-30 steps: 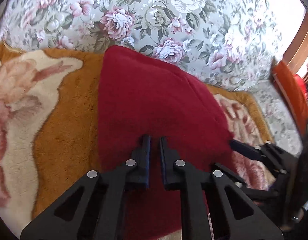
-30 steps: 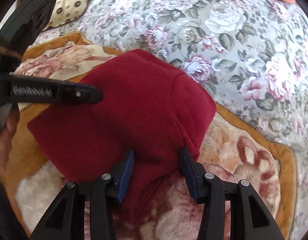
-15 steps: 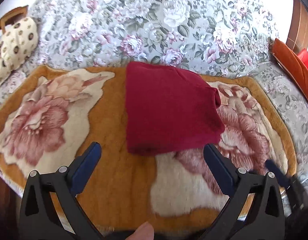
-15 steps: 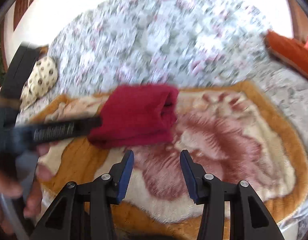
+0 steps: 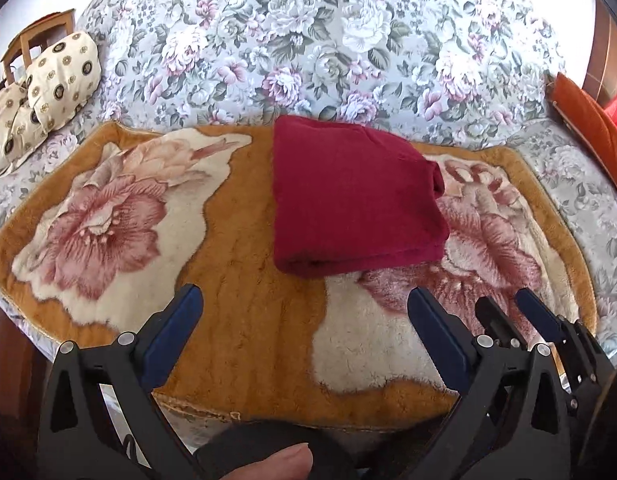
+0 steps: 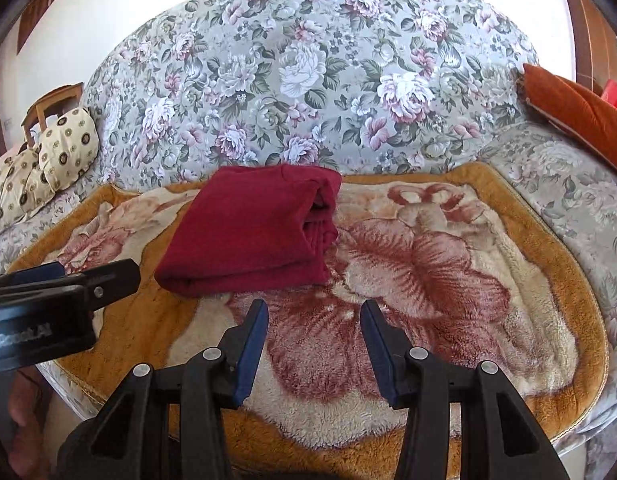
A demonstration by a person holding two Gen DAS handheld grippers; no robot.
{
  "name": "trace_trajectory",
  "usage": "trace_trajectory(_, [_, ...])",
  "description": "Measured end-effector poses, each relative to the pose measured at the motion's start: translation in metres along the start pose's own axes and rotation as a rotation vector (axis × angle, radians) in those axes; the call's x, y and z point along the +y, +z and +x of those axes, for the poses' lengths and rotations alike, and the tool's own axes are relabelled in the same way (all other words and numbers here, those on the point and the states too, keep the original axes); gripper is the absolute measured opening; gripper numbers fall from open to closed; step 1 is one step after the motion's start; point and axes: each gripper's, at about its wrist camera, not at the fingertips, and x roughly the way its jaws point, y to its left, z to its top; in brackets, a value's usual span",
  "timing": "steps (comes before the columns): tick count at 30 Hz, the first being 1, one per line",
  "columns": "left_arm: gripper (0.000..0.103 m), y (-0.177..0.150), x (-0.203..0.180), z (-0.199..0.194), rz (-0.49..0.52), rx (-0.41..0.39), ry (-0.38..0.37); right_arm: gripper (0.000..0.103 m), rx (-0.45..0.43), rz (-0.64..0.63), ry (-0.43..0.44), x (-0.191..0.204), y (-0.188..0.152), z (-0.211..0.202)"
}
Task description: Fold small clothes
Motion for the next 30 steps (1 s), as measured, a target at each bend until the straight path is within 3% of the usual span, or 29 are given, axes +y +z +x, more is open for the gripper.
trace_trajectory(21, [0.103,-0.010,0.004,0.018,-0.001,0.068,-0.030,0.046,0.011,-0.020,-0.018,0.002,0.001,0.001])
trace_trajectory(30, [0.102,-0.013,0.004,0.014,0.017,0.039,-0.039,0.046,-0.001,-0.022,-0.022,0.002,0.001,-0.001])
